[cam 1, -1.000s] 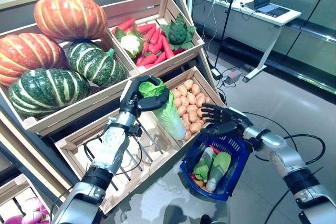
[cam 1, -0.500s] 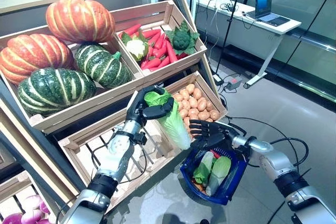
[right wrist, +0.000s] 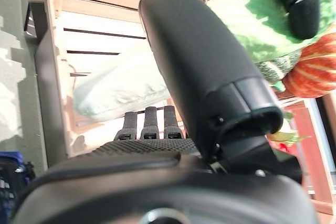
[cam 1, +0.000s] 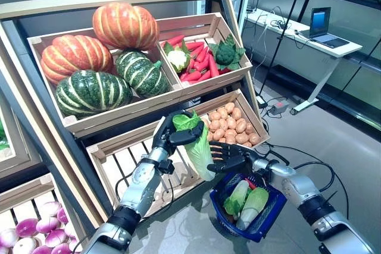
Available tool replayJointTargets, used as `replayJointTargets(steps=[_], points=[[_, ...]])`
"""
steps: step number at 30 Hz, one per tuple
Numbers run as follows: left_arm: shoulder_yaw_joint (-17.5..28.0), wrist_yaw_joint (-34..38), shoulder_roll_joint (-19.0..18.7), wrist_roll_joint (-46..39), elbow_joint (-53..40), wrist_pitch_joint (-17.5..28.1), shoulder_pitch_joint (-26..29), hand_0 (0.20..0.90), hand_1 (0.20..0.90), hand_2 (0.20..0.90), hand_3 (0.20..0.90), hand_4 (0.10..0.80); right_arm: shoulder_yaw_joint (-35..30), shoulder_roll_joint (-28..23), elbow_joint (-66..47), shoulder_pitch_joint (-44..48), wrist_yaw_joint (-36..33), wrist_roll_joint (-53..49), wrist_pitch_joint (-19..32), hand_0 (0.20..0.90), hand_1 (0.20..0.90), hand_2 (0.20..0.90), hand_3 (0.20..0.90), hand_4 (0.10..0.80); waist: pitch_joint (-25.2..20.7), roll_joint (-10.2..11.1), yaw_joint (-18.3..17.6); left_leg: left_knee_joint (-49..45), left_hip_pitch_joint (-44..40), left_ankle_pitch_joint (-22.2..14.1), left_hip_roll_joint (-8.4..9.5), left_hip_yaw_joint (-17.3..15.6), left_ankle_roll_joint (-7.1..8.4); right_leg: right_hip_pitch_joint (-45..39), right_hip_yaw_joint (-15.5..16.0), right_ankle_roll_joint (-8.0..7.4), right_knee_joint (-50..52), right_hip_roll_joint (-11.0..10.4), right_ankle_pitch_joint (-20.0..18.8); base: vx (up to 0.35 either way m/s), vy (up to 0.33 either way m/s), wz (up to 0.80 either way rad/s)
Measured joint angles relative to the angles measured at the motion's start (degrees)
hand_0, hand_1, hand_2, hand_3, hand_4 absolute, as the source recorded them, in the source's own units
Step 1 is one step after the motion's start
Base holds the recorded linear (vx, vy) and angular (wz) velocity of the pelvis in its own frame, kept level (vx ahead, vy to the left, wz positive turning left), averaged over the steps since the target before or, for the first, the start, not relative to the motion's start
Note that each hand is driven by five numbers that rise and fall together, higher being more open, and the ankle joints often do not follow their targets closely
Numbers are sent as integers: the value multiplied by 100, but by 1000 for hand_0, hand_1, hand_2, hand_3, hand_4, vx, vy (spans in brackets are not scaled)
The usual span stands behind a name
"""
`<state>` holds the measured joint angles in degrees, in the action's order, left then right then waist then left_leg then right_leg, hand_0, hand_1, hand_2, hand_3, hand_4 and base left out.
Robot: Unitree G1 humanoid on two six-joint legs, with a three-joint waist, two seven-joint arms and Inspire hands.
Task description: Put vegetables into the basket
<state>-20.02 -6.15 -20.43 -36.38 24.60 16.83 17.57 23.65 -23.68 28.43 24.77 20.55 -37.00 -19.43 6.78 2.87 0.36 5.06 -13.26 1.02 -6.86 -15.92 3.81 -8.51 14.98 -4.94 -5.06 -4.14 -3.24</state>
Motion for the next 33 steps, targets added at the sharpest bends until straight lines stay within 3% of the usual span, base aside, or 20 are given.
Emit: replayJointTargets(steps=[26,27,28,33], points=[[-584,-64,116,-947,0,-423,-13,300,300,300,300,400,404,667,1558,689,-429,597,-16,900,900,900,900,800,-95,-36,137,-2,141,85,11,260,-11,3,150,8,-1,-23,-2,0,-2,4],[-603,-64,116,-955,0,-435,-13,300,300,300,300,400,408,678,1589,703,-427,674,-14,754,754,754,754,703,-96,-37,139,-2,149,91,11,278,-10,3,150,8,-1,-23,-2,0,4,9],[-612,-67,119,-959,0,-463,-13,300,300,300,300,400,425,700,1661,736,-424,728,7,300,300,300,300,400,-97,-38,139,-2,154,96,11,290,-10,3,150,8,-1,-22,-2,8,4,6],[-593,-65,119,-1089,4,-546,-13,300,300,300,300,400,622,736,1768,761,-358,736,132,300,300,300,300,400,-100,-44,147,-1,162,113,10,311,-10,-1,154,9,-1,-22,-2,2,1,1]])
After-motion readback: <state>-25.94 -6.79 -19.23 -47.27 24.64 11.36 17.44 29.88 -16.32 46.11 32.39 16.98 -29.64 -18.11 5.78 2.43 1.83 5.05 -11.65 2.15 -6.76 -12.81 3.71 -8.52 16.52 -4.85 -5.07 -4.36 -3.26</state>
